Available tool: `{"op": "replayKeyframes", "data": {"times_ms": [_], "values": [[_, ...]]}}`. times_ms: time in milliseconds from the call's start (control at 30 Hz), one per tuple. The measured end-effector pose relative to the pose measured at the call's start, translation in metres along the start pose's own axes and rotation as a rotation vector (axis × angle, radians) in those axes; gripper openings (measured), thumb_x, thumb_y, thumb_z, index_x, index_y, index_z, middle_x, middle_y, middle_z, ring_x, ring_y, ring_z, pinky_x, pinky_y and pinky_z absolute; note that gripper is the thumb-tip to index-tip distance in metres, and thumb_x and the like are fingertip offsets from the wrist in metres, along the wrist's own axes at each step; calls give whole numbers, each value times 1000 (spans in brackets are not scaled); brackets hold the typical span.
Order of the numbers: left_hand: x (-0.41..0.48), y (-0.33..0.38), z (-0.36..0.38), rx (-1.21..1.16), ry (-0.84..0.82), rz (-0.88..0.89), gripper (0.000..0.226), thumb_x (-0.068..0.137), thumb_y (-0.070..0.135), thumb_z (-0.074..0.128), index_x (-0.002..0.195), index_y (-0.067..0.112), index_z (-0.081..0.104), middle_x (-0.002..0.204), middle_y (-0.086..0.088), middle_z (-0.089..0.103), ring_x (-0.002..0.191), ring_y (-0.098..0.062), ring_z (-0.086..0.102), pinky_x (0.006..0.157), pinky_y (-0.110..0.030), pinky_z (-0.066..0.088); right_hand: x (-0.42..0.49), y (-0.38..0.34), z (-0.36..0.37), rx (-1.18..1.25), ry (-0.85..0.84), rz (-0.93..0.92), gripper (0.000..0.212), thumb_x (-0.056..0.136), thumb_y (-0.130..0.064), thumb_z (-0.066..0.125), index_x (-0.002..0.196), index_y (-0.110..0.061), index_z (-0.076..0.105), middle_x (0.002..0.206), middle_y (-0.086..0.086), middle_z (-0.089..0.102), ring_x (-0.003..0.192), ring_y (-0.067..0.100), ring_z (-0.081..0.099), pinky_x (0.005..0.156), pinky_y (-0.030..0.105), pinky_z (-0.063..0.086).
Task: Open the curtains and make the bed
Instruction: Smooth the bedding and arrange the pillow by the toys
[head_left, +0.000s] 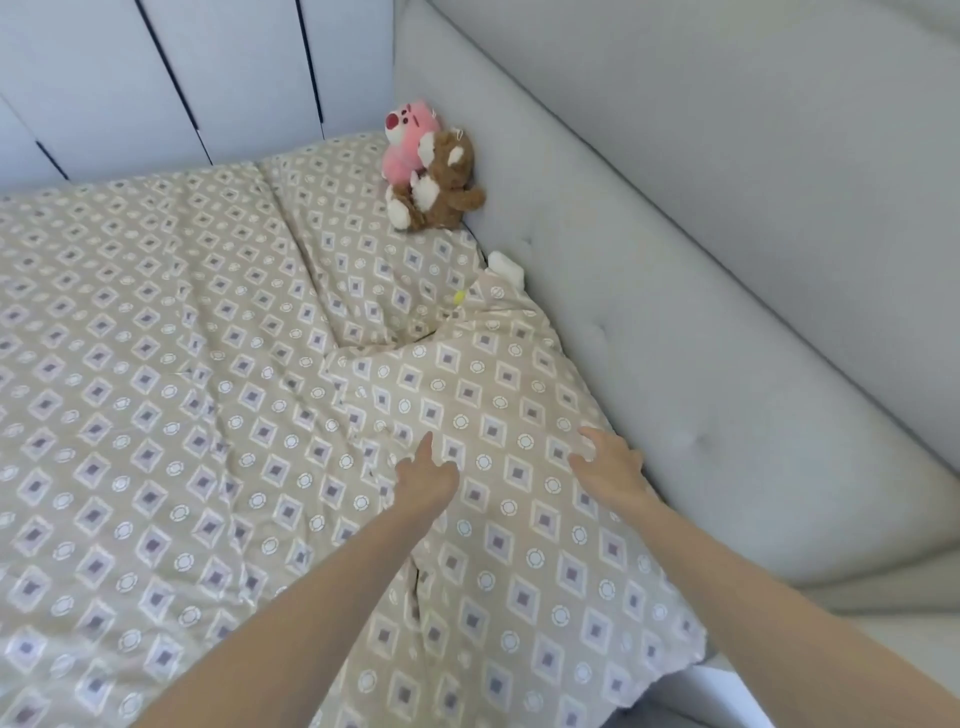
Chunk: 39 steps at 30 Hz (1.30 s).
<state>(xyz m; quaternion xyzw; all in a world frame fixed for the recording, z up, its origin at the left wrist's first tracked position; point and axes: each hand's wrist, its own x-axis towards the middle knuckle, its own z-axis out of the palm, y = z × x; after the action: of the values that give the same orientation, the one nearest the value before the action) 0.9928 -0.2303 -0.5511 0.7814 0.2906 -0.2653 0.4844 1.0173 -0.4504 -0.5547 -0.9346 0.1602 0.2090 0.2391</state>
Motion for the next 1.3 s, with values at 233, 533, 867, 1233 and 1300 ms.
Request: {"op": "replayKeyframes", "data": {"times_ms": [233, 533, 867, 1233, 1300], "values": [[31, 34, -16, 4, 15, 108, 59, 92, 24, 37, 147, 38, 24, 149, -16, 32, 124, -42, 47, 98, -47, 46, 56, -38, -23, -2, 15, -46, 46, 94, -31, 46, 139, -25, 43, 142, 8, 44, 130, 31, 42, 107, 38, 33], [120, 88, 8, 81, 45, 206, 53, 97, 29, 39, 147, 37, 26, 159, 3, 7, 142, -25, 24, 111, -40, 26, 215, -98, -41, 93, -31, -142, 32, 88, -32, 44, 115, -24, 59, 119, 2, 59, 111, 28, 54, 95, 40, 44], [198, 112, 51, 370, 80, 211, 55, 95, 33, 42, 145, 46, 25, 159, 10, -6, 146, -30, -12, 114, -53, 11, 329, -149, -25, 294, -221, -182, 39, 99, -30, 37, 132, -22, 56, 138, 2, 52, 125, 24, 48, 104, 27, 36], [194, 98, 66, 539, -11, 193, 59, 96, 33, 42, 148, 42, 17, 158, 10, -18, 146, -27, -14, 117, -53, 11, 339, -161, -29, 774, -200, 65, 24, 89, -21, 62, 110, -9, 64, 83, 4, 62, 76, 22, 60, 76, 37, 53], [193, 107, 62, 514, -58, 180, 60, 97, 32, 41, 149, 40, 14, 159, 8, -14, 147, -28, -11, 117, -52, 12, 330, -170, -51, 893, -172, 65, 11, 90, -16, 61, 99, -10, 63, 76, 2, 57, 63, 16, 51, 57, 30, 46]]}}
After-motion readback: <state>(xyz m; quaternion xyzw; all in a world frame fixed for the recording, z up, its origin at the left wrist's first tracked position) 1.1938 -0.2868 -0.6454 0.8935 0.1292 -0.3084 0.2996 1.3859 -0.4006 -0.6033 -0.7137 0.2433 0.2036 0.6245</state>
